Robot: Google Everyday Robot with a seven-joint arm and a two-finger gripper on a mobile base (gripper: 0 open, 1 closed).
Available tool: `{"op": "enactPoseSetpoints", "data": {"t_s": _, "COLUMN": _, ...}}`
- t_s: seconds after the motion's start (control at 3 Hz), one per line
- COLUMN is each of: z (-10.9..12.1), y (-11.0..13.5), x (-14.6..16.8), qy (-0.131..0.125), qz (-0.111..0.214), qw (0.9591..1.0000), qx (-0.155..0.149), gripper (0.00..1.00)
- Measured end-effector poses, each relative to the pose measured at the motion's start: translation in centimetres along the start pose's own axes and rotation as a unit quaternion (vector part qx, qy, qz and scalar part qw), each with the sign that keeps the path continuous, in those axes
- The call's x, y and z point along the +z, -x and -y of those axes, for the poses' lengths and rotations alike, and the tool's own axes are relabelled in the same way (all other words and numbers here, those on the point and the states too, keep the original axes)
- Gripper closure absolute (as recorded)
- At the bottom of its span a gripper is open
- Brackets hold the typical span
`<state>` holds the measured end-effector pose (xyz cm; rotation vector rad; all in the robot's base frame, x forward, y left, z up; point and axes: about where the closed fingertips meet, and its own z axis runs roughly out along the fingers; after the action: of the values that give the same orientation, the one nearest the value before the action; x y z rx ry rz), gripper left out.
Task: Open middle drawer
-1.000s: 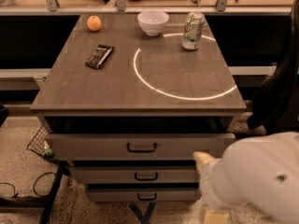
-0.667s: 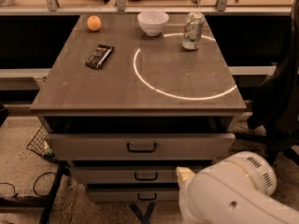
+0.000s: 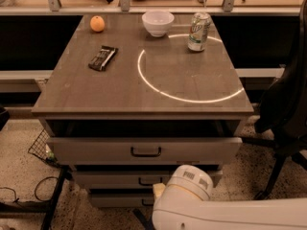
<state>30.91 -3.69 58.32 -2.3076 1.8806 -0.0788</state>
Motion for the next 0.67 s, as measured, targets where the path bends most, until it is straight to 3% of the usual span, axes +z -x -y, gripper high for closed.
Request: {"op": "enactPoseSetpoints", "data": {"t_s": 0.67, "z": 0.57, "y": 0.20, "x": 0.26, "qy": -0.008, "qz": -0.006, "qw": 0.9997, "qx": 0.021, "gripper": 0.00}}
